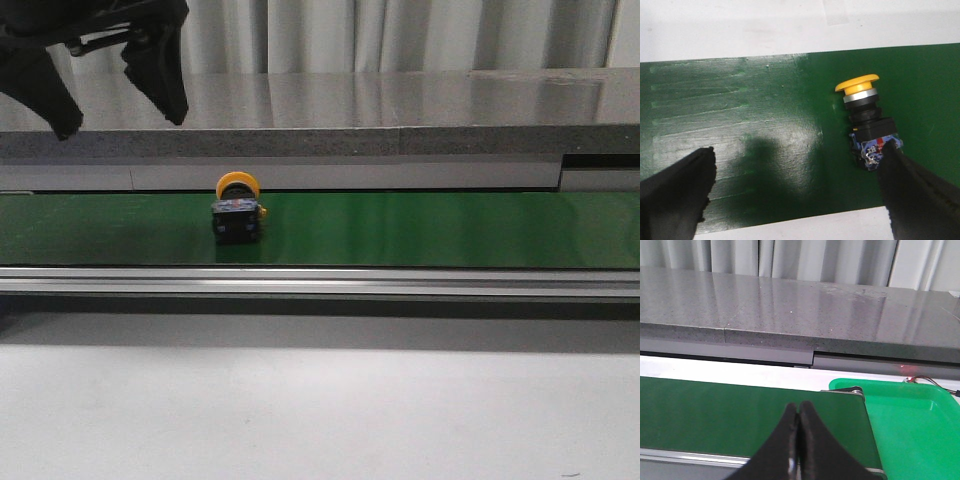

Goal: Move button from right to left
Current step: 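Lower the open left gripper over the button and close on it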

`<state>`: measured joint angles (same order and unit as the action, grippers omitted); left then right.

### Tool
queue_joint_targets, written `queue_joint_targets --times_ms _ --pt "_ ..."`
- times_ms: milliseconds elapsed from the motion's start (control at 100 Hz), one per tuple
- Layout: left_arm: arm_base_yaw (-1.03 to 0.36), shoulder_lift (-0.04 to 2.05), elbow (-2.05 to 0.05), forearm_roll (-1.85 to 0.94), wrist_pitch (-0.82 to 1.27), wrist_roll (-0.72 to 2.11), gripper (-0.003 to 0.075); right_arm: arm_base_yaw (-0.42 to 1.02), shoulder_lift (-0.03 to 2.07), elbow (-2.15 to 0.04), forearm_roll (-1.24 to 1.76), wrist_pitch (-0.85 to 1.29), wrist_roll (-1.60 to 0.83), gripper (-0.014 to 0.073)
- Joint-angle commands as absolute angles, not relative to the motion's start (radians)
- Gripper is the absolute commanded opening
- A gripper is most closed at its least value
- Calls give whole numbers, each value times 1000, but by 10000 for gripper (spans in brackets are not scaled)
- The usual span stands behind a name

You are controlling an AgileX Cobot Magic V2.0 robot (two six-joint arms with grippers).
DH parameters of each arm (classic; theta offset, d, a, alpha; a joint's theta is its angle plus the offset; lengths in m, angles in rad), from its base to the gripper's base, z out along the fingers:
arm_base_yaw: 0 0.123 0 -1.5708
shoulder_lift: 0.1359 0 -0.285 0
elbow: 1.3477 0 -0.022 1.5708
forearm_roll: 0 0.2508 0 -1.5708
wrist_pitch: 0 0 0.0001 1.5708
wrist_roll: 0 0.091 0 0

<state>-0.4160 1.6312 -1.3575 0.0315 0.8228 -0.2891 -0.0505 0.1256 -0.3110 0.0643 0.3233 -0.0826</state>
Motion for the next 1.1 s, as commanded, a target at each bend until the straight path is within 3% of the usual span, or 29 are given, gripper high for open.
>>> queue_joint_targets --times_ms 0,850,970,1090 --pt "-436 1632 -1422 55 834 -328 638 -48 135 -338 54 253 -78 -67" --pt "-441 1819 -1475 37 860 -353 632 -48 135 -338 54 254 -78 -67" --pt "-441 1821 -1475 37 852 -353 524 -48 135 -338 54 255 -78 -67" --pt "-441 1823 -1475 37 846 -353 331 -48 135 -338 54 255 -78 -67"
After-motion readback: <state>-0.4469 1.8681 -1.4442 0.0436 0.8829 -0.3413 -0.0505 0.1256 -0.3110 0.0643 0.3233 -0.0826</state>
